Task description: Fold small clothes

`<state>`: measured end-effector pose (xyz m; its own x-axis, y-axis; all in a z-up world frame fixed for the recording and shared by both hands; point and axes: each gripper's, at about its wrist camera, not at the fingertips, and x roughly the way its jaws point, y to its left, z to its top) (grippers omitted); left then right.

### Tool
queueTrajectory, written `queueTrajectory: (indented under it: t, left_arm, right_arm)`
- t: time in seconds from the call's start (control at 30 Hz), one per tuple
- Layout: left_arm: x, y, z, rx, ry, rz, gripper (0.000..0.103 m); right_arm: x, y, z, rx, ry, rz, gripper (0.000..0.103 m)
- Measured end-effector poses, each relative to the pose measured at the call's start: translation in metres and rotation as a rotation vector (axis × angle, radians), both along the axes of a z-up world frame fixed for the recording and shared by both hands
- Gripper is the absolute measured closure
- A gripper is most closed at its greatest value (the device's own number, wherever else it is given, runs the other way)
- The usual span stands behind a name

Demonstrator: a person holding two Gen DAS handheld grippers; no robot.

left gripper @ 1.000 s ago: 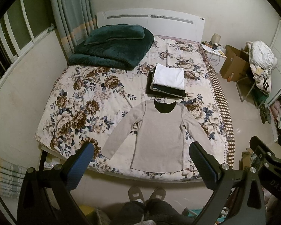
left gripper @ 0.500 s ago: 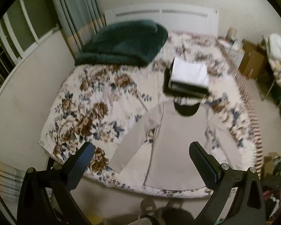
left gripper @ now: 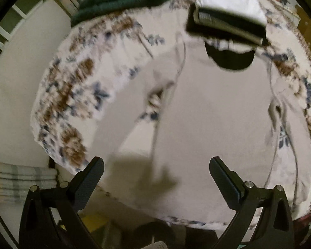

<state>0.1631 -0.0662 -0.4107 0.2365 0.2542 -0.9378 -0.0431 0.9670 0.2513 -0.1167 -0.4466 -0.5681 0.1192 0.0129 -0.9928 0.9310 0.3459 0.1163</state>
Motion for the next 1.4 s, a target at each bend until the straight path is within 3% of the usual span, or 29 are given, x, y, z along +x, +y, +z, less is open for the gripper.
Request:
queueTrajectory:
  t: [0.2,0.27,0.37,0.4,0.47,0.53,0.77,0.83,1.0,1.13,1.27,1.4]
  left_arm:
    - [0.01,-0.02,-0.07,-0.007,0.052,-0.018,0.0]
    - [0.012,-0.022,-0.086,-0.007,0.057,-0.038,0.0]
    - [0.015,-0.023,-0.101,0.0,0.054,-0.076,0.0]
    - [0.016,-0.022,-0.105,0.005,0.048,-0.095,0.0]
    - [0.018,-0.02,-0.108,0.007,0.042,-0.112,0.0]
    - [0.02,-0.015,-0.107,0.003,0.04,-0.122,0.0]
    - [0.021,0.023,-0.09,-0.003,0.0,-0.112,0.0]
    - [0.018,0.042,-0.09,0.002,0.004,-0.09,0.0]
    - [0.004,0.095,-0.096,0.035,0.024,-0.004,0.0]
    - [-0.014,0.141,-0.103,0.06,0.051,0.087,0.0]
    - [-0.032,0.184,-0.108,0.087,0.065,0.162,0.0]
    - [-0.045,0.216,-0.113,0.107,0.076,0.217,0.0]
  right_arm:
    - [-0.009,-0.03,-0.082,0.078,-0.089,-0.104,0.007]
    - [-0.005,-0.029,-0.1,0.109,-0.122,-0.112,0.009]
    - [0.003,-0.02,-0.104,0.046,-0.104,-0.084,0.013]
    - [0.005,-0.016,-0.103,0.026,-0.107,-0.075,0.02]
    - [0.01,-0.009,-0.101,0.022,-0.112,-0.051,0.073]
    - [0.017,-0.003,-0.094,-0.001,-0.112,-0.031,0.096]
    - [0.076,0.053,-0.024,-0.102,-0.167,0.139,0.101]
    - [0.118,0.095,0.011,-0.111,-0.172,0.254,0.101]
    - [0.191,0.231,0.041,-0.109,-0.161,0.607,0.101]
    - [0.226,0.359,0.025,-0.156,-0.137,0.922,0.101]
    - [0.231,0.467,-0.021,-0.183,-0.055,1.191,0.101]
    - [0.209,0.532,-0.052,-0.198,0.024,1.355,0.101]
